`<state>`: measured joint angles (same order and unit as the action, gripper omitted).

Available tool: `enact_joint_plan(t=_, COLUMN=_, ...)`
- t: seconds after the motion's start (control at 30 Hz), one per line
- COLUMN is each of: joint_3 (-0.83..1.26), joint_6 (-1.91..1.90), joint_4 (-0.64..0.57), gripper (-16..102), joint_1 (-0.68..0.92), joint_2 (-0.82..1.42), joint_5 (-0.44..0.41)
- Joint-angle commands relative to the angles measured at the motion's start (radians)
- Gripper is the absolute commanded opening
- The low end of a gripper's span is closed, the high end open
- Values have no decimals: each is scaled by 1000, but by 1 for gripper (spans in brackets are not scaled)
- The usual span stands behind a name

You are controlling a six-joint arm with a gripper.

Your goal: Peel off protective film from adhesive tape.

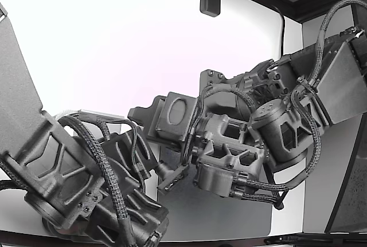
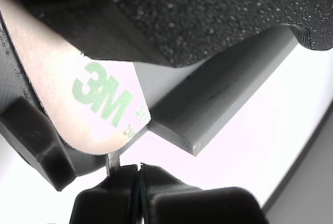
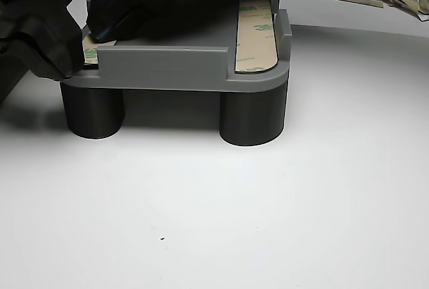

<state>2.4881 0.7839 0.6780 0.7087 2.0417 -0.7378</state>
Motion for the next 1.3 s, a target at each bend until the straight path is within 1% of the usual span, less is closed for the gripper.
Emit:
enact_joint_plan(t=0.0, joint_3=-29, joint_6=2, joint_4=-9, gripper=-11, joint_1=-3, joint_2=29, joint_5=-5)
enact_joint_plan(t=0.53, joint_3=-21, joint_6=12, joint_4=-17, gripper=-11, joint_1=8, joint_2=41, joint_5=-15)
enact_joint_plan(t=0.73, joint_3=-11, joint_6=11, joint_4=-43, gripper=-11, joint_1=8, joint_2=43, joint_5=-12)
enact_joint_plan(t=0.93, joint_3=2, joint_6=11, joint_4=-80, gripper=-11, joint_1=8, joint_2=37, joint_5=-31)
enact_joint_plan(t=1.27, joint_3=3, joint_6=-17, joint_4=-95, gripper=-11, joint_1=8, joint_2=15, joint_5=-60)
